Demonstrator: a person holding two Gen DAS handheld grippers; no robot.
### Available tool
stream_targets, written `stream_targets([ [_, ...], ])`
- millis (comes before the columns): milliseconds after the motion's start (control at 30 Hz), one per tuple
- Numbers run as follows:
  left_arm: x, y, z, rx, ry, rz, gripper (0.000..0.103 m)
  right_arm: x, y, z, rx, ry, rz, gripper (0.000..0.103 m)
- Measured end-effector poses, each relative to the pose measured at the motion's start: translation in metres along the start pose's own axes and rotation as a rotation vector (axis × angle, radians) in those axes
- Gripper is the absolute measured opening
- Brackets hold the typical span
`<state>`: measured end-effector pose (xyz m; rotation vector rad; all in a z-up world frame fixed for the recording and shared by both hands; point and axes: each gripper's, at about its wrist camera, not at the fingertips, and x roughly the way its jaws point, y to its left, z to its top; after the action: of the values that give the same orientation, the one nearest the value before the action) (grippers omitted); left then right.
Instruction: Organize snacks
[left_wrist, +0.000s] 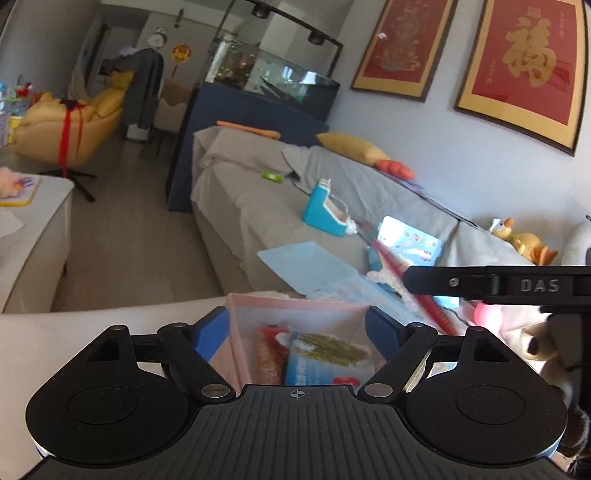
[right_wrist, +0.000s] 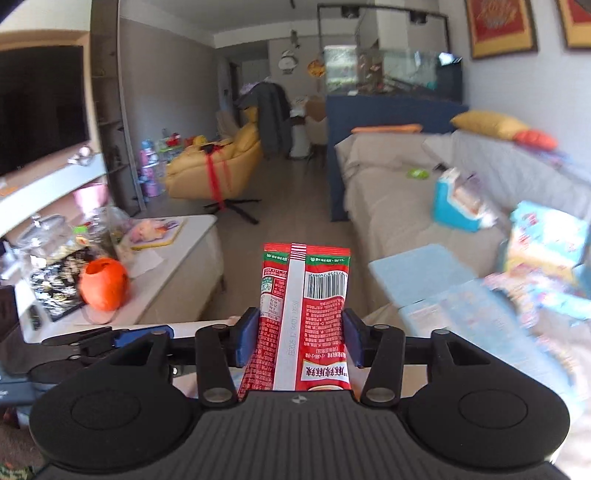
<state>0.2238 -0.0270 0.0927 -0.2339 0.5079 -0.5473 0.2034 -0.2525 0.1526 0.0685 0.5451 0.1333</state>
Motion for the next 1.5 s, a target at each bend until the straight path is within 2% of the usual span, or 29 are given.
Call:
stream_targets([
  [33, -0.01, 0.002, -0.005, 0.002, 0.011, 0.014, 0.085, 0.011, 0.0, -0.001, 0.001, 0.025, 0.024, 0.065],
  [167, -0.044, 0.007, -0.04, 0.042, 0.073, 0.062, 0.085, 0.026, 0.006, -0.02, 0.021, 0.065, 0.006, 0.067],
  [400, -0.09, -0.015, -0.112, 0.116, 0.169, 0.164, 0.085, -0.005, 0.018, -0.094, 0.001, 0.117, 0.009, 0.07],
  [500, -0.106, -0.028, -0.136, 0.115, 0.138, 0.242, 0.085, -0.028, 0.033, -0.134, -0.019, 0.131, 0.023, 0.077],
  [567, -0.108, -0.034, -0.152, 0.1, 0.133, 0.271, 0.085, -0.034, 0.045, -0.159, -0.029, 0.148, -0.002, 0.08],
  [633, -0.104, -0.037, -0.164, 0.084, 0.179, 0.278, 0.085, -0.036, 0.055, -0.184, -0.033, 0.178, -0.049, 0.08],
  [733, -0.101, -0.045, -0.171, 0.132, 0.173, 0.341, 0.084, -0.033, 0.059, -0.21, -0.027, 0.235, -0.092, 0.081],
  [800, -0.095, -0.049, -0.17, 0.132, 0.172, 0.372, 0.084, -0.039, 0.062, -0.222, -0.051, 0.187, -0.137, 0.09],
  [867, -0.093, -0.05, -0.171, 0.123, 0.167, 0.395, 0.084, -0.04, 0.058, -0.225, -0.022, 0.189, -0.182, 0.099],
  [967, -0.089, -0.054, -0.172, 0.146, 0.174, 0.424, 0.085, -0.041, 0.043, -0.226, 0.034, 0.193, -0.172, 0.103],
  [1067, -0.088, -0.053, -0.172, 0.145, 0.174, 0.422, 0.085, -0.041, 0.044, -0.233, -0.033, 0.139, -0.163, 0.103],
  [1500, -0.089, -0.052, -0.171, 0.14, 0.173, 0.416, 0.084, -0.041, 0.039, -0.229, -0.007, 0.136, -0.154, 0.103],
])
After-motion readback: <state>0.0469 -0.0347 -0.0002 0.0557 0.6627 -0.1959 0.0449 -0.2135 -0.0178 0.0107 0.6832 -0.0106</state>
